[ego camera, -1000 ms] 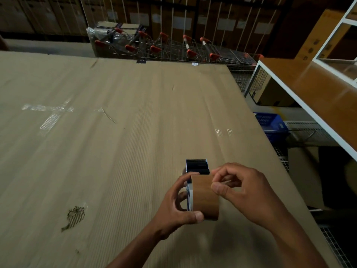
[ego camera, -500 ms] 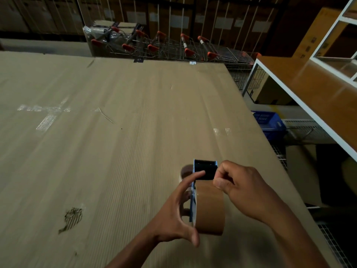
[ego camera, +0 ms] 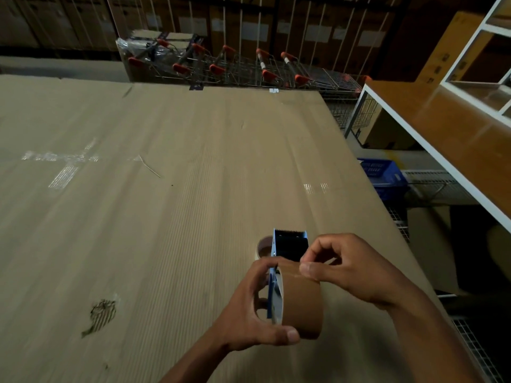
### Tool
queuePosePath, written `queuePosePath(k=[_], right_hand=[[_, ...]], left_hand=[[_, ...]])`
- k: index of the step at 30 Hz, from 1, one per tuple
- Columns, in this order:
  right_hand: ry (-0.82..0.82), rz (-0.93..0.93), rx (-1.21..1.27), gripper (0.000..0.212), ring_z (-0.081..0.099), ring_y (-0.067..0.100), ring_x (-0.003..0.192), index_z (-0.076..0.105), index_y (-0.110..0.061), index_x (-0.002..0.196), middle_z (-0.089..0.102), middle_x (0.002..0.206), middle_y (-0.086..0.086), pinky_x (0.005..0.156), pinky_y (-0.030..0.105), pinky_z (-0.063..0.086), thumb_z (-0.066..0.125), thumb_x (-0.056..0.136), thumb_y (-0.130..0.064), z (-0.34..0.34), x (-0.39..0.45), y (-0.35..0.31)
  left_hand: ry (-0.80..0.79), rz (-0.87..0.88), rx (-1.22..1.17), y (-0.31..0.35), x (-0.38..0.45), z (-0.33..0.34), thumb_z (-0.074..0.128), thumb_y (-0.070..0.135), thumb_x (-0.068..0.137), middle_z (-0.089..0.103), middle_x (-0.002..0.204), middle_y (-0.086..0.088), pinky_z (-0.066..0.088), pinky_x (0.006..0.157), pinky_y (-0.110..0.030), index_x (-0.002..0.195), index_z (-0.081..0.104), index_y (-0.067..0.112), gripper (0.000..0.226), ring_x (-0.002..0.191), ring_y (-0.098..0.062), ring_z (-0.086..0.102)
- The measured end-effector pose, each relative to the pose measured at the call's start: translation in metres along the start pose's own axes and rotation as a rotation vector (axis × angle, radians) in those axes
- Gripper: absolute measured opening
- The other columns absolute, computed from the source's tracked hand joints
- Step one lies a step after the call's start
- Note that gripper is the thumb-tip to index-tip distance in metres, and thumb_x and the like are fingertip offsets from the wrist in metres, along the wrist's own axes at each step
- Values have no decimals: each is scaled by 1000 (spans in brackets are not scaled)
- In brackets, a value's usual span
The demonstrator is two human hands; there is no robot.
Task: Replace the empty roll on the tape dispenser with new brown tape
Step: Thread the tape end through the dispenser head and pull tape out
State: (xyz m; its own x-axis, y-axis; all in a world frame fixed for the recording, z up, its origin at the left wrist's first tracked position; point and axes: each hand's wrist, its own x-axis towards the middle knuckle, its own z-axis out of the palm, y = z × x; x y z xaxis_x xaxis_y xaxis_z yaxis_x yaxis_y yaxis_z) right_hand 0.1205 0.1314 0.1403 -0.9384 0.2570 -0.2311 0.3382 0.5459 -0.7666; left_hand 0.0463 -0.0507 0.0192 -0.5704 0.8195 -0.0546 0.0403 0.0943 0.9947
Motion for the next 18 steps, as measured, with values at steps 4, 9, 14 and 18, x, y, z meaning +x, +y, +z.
queuePosePath(k=[4, 9, 14, 18], right_hand=[[176, -2, -61, 8, 63, 4, 74, 67, -20, 75, 70, 77, -4, 72, 26, 53, 65, 80, -26, 13, 2, 3], [320, -70, -162, 13, 57, -2, 72, 57, -24, 75, 62, 73, -10, 58, 12, 43, 60, 88, -25, 26, -7, -3], [383, -131, -209, 17, 55, -9, 74, 55, -21, 73, 58, 67, -10, 56, 5, 41, 62, 88, -15, 29, -19, -10], [468, -160, -207, 16, 55, -3, 83, 54, -20, 74, 59, 69, -8, 65, 11, 46, 60, 89, -16, 26, -28, -24]], left_hand=[[-19, -18, -33, 1, -1, 1, 89, 47, 52, 55, 139, -3, 56, 95, -62, 137, 43, 28, 99, 130, -27, 57], [-22, -47, -55, 1, -2, 2, 86, 72, 47, 55, 139, -4, 57, 95, -61, 136, 42, 31, 107, 130, -28, 56], [-49, -1, -92, 4, -5, 2, 85, 40, 53, 59, 132, -6, 59, 91, -60, 129, 49, 27, 84, 125, -31, 59], [10, -61, -163, 5, -4, 5, 89, 60, 52, 62, 125, -7, 61, 85, -46, 126, 54, 19, 91, 119, -31, 62]])
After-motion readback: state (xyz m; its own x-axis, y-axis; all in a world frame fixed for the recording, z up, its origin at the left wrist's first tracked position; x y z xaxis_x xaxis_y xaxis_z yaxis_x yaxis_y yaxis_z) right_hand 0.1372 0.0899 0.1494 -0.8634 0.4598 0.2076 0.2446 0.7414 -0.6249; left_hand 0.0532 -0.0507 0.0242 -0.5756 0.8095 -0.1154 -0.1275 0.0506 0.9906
